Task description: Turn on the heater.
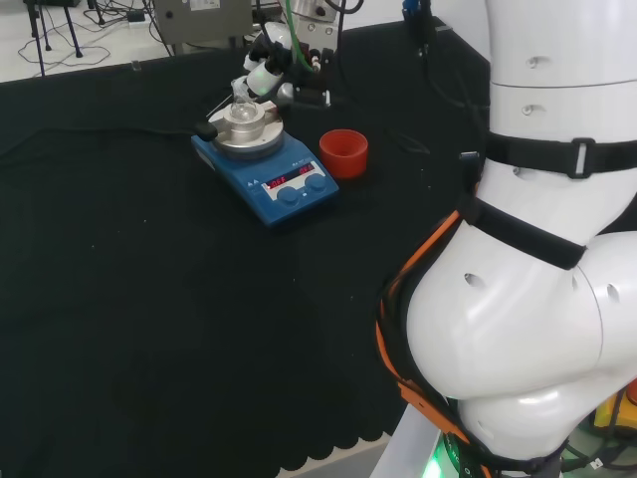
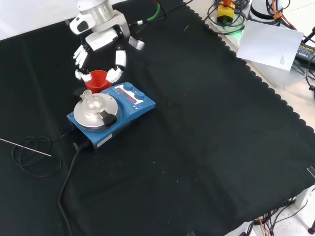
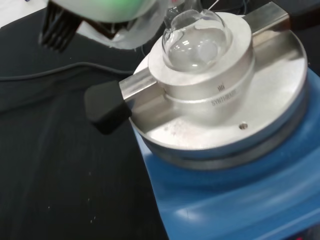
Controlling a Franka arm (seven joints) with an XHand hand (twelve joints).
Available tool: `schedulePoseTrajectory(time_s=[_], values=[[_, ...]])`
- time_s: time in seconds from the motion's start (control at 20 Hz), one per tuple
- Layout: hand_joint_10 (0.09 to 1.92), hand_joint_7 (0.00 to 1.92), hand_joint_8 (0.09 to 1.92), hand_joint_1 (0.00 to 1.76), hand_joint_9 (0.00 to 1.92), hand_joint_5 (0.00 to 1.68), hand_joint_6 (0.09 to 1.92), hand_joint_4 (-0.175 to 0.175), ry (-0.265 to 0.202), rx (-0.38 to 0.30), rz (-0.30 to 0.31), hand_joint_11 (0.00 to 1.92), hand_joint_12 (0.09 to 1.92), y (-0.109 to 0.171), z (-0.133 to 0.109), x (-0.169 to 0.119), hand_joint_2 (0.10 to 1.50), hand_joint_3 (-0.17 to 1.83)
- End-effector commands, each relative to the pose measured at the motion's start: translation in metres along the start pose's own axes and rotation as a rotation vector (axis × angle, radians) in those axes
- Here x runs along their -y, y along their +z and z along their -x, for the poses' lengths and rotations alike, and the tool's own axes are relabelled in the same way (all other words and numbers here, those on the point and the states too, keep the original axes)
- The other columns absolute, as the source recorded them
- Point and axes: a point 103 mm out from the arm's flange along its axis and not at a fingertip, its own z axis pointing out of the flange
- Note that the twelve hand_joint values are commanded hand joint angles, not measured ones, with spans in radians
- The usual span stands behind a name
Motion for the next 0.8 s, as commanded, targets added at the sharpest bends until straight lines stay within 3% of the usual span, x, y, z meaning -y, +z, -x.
schedulePoseTrajectory(time_s=[0.05,0.4,0.8], values=[[0.69,0.47,0.7,0.89,0.62,0.54,0.62,-0.056,0.007,0.013,0.024,0.36,1.32,-0.01,0.004,0.037,0.57,0.69],[0.69,0.47,0.7,0.9,0.62,0.52,0.6,-0.052,0.006,0.024,0.006,0.36,1.33,-0.009,0.009,0.068,0.58,0.68],[0.6,0.73,0.68,0.96,0.87,0.4,0.35,-0.033,0.015,0.124,-0.179,0.63,1.29,0.001,0.011,0.101,0.58,0.7]])
